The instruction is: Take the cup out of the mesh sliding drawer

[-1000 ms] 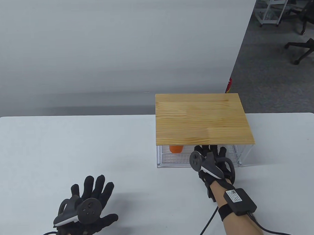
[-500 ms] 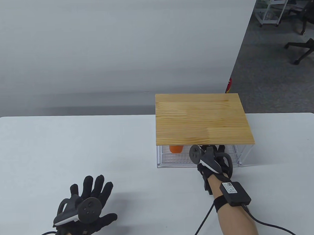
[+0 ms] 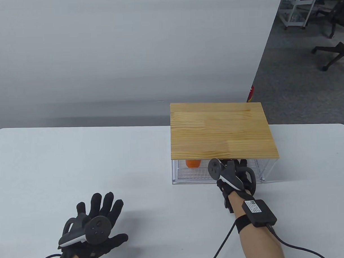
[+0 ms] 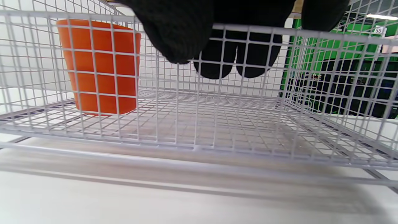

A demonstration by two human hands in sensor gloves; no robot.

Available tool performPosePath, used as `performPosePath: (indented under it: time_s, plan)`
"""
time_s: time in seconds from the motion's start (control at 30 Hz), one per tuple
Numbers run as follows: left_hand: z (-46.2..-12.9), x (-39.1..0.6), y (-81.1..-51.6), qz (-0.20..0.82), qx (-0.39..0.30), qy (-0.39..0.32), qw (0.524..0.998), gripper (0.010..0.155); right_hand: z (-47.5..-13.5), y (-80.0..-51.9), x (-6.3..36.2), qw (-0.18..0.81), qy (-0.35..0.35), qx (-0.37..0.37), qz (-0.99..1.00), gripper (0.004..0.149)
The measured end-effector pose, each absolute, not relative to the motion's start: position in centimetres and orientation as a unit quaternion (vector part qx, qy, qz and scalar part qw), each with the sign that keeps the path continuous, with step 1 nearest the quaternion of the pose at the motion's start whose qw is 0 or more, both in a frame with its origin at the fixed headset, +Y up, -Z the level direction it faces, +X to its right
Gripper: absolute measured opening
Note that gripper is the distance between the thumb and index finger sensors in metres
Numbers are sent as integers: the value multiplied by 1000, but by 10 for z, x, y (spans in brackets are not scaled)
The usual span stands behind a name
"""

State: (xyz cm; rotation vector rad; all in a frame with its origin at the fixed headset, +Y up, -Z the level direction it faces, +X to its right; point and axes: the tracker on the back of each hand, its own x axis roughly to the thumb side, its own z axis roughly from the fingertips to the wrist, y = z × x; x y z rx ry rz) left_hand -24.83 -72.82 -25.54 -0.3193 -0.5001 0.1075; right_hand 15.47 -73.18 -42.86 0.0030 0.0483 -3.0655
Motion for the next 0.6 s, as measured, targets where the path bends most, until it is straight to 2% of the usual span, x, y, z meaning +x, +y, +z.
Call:
performPosePath:
  time_s: [0.6]
  plan:
    - [-257,-248,-729,49,-158,-241,956,97,-417,-732,154,60,20,-24,-998,27]
